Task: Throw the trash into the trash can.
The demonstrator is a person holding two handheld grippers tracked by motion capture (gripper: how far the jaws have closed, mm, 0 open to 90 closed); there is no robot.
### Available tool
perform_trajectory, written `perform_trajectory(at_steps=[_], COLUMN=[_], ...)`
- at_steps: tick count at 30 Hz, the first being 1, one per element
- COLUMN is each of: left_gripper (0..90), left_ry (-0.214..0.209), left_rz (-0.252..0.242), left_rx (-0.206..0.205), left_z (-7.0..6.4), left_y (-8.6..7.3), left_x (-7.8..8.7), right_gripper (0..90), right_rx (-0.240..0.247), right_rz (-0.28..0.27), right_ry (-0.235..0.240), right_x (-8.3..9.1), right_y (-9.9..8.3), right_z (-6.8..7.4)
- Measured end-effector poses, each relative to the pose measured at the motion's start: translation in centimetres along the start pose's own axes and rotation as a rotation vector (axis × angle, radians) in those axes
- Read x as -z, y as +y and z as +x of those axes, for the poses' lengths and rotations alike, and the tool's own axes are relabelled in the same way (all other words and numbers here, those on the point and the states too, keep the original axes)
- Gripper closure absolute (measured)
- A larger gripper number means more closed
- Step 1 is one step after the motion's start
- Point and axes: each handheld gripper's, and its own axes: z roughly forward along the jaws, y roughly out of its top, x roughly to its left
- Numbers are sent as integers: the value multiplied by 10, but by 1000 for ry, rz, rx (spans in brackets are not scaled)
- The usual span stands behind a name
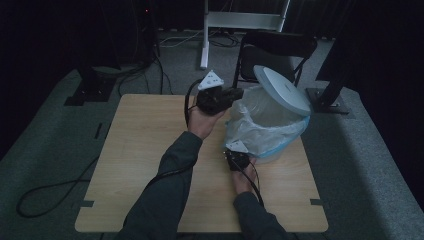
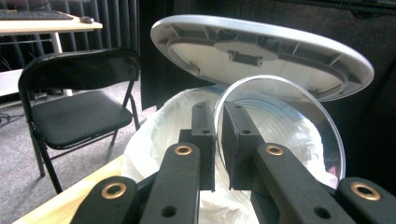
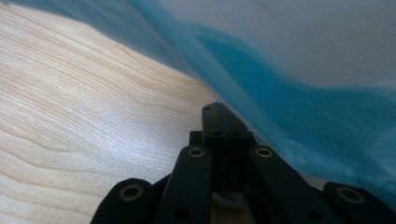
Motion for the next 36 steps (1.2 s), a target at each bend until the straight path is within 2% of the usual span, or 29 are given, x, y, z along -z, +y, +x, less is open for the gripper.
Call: perform_trajectory(at_steps=[7, 26, 28, 31, 36], left_gripper=[841, 826, 802, 720, 681], left_ry=[-5, 2, 2, 6, 17], left_rz=[9, 18, 17, 17, 3], left_rx=[34, 51, 52, 50, 59], left_z=[1, 2, 2, 2, 4], left_y=[-3, -8, -8, -8, -8], left_x=[-9, -18, -18, -18, -12], right_gripper=[900, 900, 900, 900, 900], right_rx=[5, 4, 4, 5, 11], right_rz=[0, -1, -1, -1, 1], right_ry=[-1, 0, 0, -1, -3], right_x=[0, 0, 0, 0, 0], right_y=[0, 0, 0, 0, 0], right_z=[0, 0, 0, 0, 0])
